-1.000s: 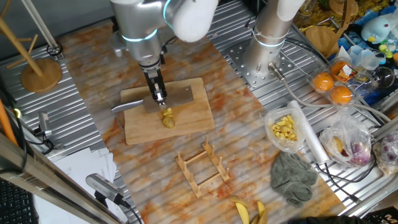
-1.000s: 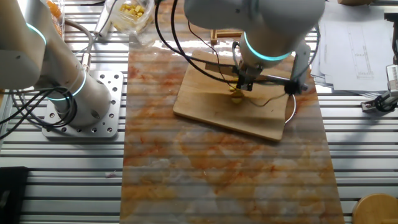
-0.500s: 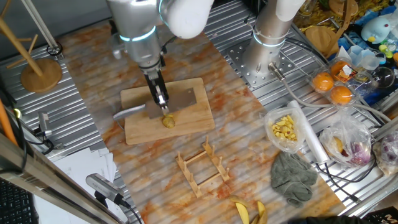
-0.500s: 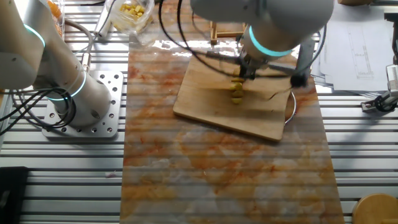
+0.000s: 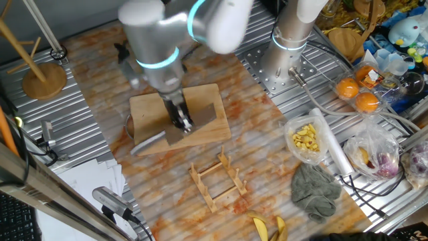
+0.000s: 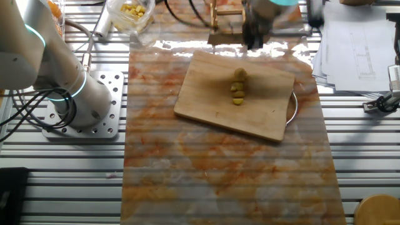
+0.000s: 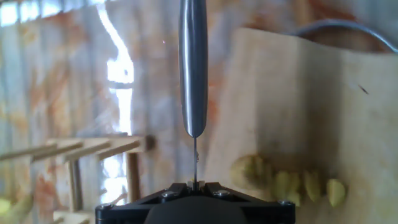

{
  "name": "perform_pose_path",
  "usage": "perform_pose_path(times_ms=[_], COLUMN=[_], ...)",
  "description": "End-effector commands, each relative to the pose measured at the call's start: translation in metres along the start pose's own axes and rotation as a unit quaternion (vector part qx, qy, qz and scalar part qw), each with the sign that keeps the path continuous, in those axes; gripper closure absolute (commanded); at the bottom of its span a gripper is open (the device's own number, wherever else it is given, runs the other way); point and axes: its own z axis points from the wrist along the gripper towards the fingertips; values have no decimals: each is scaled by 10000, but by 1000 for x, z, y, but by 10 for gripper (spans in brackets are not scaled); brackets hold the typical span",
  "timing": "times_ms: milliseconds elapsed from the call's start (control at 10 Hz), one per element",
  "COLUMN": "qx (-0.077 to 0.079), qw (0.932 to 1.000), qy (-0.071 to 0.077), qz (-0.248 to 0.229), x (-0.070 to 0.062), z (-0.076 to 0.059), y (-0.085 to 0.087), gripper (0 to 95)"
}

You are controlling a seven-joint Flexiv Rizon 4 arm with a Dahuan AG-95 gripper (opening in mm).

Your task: Chop the potatoes

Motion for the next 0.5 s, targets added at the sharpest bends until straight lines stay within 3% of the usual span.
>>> perform_pose_path(times_ms=[100,300,500], qx=[308,656,702], qw=[9986,9933,9866], qy=[245,389,448], qz=[-350,-869,-1401], x=[-7,-7,-7], z=[-3,-3,-3], y=[24,24,24], gripper=[950,950,950])
